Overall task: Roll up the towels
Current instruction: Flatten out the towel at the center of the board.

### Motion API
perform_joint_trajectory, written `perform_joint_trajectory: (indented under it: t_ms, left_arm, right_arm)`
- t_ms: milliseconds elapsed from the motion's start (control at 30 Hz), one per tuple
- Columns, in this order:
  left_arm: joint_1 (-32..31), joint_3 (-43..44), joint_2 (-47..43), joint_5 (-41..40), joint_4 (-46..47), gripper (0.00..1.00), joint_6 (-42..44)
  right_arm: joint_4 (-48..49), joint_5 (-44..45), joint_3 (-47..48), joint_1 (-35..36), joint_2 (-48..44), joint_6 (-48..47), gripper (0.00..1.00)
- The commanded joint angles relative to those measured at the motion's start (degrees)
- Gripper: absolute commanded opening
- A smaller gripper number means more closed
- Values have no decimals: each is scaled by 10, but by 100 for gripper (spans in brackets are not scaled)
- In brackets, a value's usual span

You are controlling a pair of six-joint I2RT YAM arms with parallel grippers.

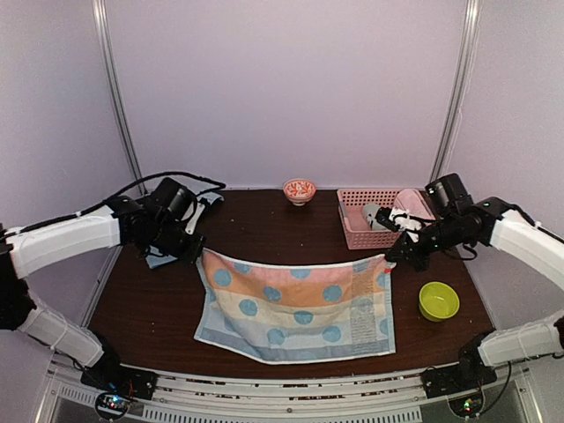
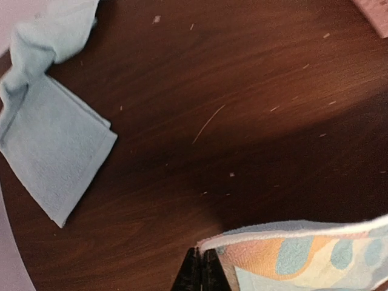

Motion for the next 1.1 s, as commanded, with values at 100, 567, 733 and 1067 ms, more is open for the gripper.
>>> perform_joint_trajectory:
  t_ms: [100, 567, 733, 1067]
  left_arm:
    - [71, 41, 187, 18, 127, 0, 36]
    - [91, 117, 283, -30, 110, 0, 92]
    - [91, 111, 293, 21, 115, 0, 115]
    - [89, 146, 250, 37, 51, 25, 87]
  right_arm:
    - [147, 113, 24, -44, 209, 49, 0]
    - [200, 200, 80, -48, 298, 70, 0]
    - [205, 202, 78, -48, 311, 68, 0]
    - [160, 182, 86, -48, 266, 93, 22]
